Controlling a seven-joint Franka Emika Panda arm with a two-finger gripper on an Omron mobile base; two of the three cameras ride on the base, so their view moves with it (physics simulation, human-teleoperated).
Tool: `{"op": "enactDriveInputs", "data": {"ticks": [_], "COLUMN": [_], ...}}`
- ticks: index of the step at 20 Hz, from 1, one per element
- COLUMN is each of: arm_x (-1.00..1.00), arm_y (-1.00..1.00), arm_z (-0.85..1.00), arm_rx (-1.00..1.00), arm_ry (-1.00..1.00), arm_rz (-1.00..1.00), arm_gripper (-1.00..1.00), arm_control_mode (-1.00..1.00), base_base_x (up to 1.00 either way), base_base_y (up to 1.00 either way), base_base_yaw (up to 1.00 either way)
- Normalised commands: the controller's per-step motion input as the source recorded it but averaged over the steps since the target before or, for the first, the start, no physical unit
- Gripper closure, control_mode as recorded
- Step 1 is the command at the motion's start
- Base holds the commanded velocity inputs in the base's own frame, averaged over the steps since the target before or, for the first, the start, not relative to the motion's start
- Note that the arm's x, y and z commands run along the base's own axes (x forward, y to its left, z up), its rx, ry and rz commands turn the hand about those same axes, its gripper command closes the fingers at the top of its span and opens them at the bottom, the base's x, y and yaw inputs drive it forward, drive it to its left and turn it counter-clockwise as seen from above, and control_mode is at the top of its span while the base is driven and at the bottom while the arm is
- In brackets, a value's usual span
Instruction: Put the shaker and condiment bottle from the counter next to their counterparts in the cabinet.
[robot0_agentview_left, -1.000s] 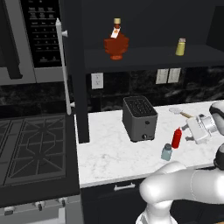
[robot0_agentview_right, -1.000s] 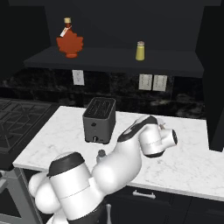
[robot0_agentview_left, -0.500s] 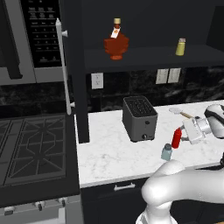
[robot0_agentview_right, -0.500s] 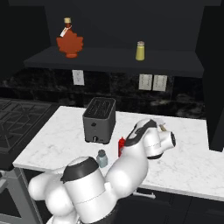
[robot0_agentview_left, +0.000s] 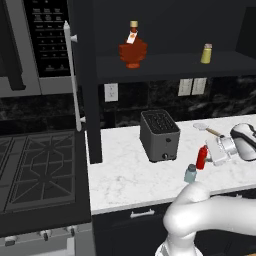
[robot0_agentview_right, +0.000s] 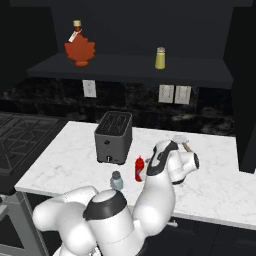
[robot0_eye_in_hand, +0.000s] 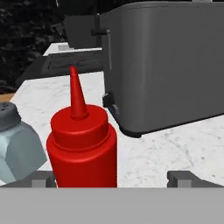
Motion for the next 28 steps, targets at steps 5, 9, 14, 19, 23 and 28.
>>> {"op": "enactDriveInputs", "data": {"ticks": [5,9,14,19,23,28], "arm_x": [0.0,-0.25,-0.5,-0.21,-0.09,-0.13], "arm_y": [0.15,0.01,0.29,0.93,0.91,0.47], "arm_z": [-0.1,0.65,1.0,1.0,1.0,1.0], "arm_rx": [0.01,0.02,0.0,-0.14,-0.12,-0.01], "arm_ry": [0.0,-0.03,-0.06,-0.26,-0.18,-0.08], "arm_rz": [0.0,-0.02,-0.03,-0.12,-0.08,-0.01], "arm_gripper": [1.0,1.0,1.0,1.0,1.0,1.0], "arm_control_mode": [-1.0,-1.0,-1.0,-1.0,-1.0,-1.0], "base_base_x": [0.0,0.0,0.0,0.0,0.0,0.0], "base_base_y": [0.0,0.0,0.0,0.0,0.0,0.0], "base_base_yaw": [0.0,0.0,0.0,0.0,0.0,0.0]}}
